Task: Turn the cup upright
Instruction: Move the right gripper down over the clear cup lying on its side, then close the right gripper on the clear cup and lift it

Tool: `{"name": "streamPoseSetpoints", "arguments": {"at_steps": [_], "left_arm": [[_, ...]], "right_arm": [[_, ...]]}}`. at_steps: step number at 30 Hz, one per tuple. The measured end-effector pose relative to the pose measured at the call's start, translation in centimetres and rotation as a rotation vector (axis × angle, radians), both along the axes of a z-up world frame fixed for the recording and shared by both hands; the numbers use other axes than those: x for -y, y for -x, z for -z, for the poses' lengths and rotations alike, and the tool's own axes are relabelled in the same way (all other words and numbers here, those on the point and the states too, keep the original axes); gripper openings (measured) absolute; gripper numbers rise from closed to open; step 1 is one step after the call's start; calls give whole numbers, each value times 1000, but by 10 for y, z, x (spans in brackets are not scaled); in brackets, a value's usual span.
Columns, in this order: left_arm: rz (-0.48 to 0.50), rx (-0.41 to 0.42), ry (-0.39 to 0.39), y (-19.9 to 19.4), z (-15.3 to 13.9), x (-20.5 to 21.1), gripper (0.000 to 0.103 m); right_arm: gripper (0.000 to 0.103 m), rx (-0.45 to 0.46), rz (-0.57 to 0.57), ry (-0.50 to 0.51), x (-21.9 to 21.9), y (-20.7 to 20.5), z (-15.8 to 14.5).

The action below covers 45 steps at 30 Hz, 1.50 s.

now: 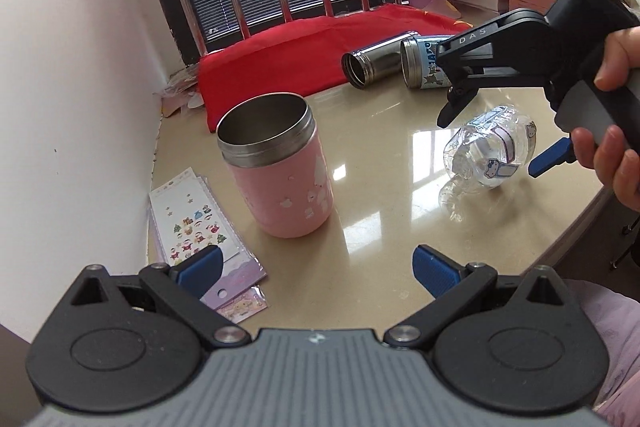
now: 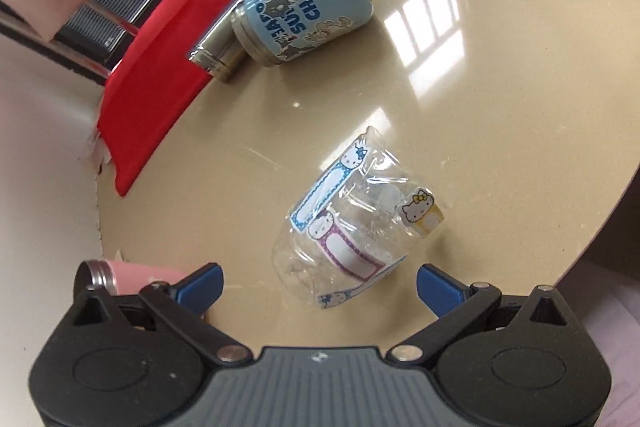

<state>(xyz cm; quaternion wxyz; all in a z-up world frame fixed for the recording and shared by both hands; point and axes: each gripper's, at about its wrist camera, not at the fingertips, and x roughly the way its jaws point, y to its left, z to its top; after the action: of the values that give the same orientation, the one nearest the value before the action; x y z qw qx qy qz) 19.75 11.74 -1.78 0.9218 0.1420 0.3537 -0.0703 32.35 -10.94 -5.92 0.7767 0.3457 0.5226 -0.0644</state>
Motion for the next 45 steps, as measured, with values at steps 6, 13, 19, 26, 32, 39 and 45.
{"name": "streamPoseSetpoints", "arguments": {"at_steps": [6, 13, 19, 26, 32, 39, 45], "left_arm": [[18, -2, 28, -7, 4, -10, 103], [-21, -48, 70, -27, 12, -17, 103], [-8, -75, 72, -29, 18, -12, 103], [-15, -98, 69, -28, 21, -4, 103], [-34, -104, 78, -27, 19, 2, 103], [-55, -91, 97, -24, 13, 7, 103], [-71, -75, 101, -25, 7, 12, 103]], "right_arm": [[100, -71, 89, 53, -3, -26, 13], [79, -58, -87, 149, -6, -43, 14], [77, -23, -489, 282, -15, -52, 4], [76, -2, -967, 502, -41, -46, -7], [76, 1, -1163, 530, -55, -50, -9], [95, 22, -1148, 455, -42, -58, -8], [103, 93, -975, 481, -33, -54, -20]]}}
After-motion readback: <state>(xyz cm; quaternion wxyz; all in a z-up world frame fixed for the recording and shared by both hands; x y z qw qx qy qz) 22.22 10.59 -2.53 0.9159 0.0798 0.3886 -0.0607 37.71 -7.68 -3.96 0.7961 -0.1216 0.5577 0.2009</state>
